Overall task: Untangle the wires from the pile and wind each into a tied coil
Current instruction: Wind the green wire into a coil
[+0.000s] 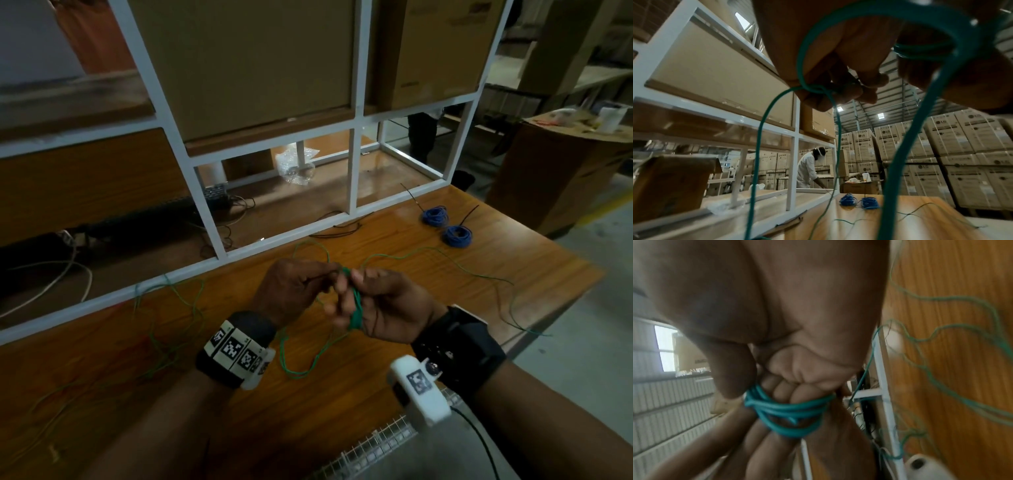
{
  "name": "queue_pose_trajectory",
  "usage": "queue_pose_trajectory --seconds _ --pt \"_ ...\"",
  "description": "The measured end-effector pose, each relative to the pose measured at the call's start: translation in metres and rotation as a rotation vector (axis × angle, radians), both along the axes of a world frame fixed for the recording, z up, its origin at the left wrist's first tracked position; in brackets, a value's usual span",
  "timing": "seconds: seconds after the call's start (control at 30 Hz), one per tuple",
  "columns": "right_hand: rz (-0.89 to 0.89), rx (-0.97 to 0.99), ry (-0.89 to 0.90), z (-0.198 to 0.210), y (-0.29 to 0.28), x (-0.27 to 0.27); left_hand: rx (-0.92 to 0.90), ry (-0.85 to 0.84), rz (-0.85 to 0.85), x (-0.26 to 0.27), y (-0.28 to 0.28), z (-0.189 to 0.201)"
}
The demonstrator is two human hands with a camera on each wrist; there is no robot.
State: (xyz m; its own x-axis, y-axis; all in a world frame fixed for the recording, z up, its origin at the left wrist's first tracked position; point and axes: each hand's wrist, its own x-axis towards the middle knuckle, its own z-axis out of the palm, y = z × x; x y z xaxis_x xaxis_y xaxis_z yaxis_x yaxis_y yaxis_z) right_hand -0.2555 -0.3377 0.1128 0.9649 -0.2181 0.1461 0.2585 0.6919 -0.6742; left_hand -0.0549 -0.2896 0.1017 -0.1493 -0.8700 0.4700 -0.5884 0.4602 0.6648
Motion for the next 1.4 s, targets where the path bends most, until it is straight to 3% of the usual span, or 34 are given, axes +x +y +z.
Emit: queue_pose_trajectory --seconds 0.13,0.23,0.3,0.37,0.47,0.57,0.67,0.77,0.83,0.93,1.0,1.1,1.17,1.23,1.33,1.4 --pt "-0.299 0.21 -0.17 0.013 -0.006 0.023 0.088 -0.033 0.189 -0.015 -0.002 -0.015" --pt "-0.666 0.16 -0.101 0.017 -0.02 0.031 0.163 0.047 0.177 -0.022 0.003 -0.026" --pt "-0.887 -0.203 0.085 0.014 -0.029 0.033 0.218 0.037 0.172 -0.024 0.007 -0.03" --pt "-0.998 -0.802 0.332 0.011 -0.03 0.034 0.238 0.018 0.137 -0.024 0.012 -0.029" --pt "-0.8 -1.567 0.667 0.001 -0.031 0.035 0.249 -0.031 0.138 -0.016 0.01 -0.024" --pt "-0.535 -1.823 0.851 -0.005 -0.031 0.03 0.276 -0.066 0.146 -0.008 0.012 -0.024" --pt "-0.311 -1.749 0.917 0.0 -0.033 0.019 0.394 0.103 0.106 0.001 0.013 -0.026" --pt "-0.138 -1.691 0.926 0.001 -0.032 0.01 0.585 0.364 -0.097 0.011 0.016 -0.026" --pt "-0.149 -1.725 0.915 0.0 -0.031 0.006 0.623 0.349 -0.142 0.015 0.017 -0.026" --pt "-0.23 -1.705 0.925 -0.001 -0.036 0.0 0.569 0.259 -0.011 0.018 0.014 -0.027" --pt "-0.241 -1.568 0.941 -0.001 -0.041 -0.008 0.521 0.23 0.08 0.021 0.011 -0.027" --pt "-0.107 -1.343 0.976 0.003 -0.037 -0.02 0.48 0.269 0.103 0.022 0.007 -0.023" --pt "-0.036 -1.326 0.984 -0.002 -0.036 -0.025 0.463 0.322 0.082 0.018 0.005 -0.018" --pt "-0.1 -1.338 0.938 -0.012 -0.038 -0.026 0.464 0.343 0.057 0.016 0.003 -0.016" --pt "-0.382 -1.29 0.794 -0.026 -0.042 -0.026 0.476 0.331 0.078 0.013 -0.001 -0.019" --pt "-0.541 -1.289 0.736 -0.03 -0.044 -0.026 0.486 0.455 0.145 0.015 -0.003 -0.024"
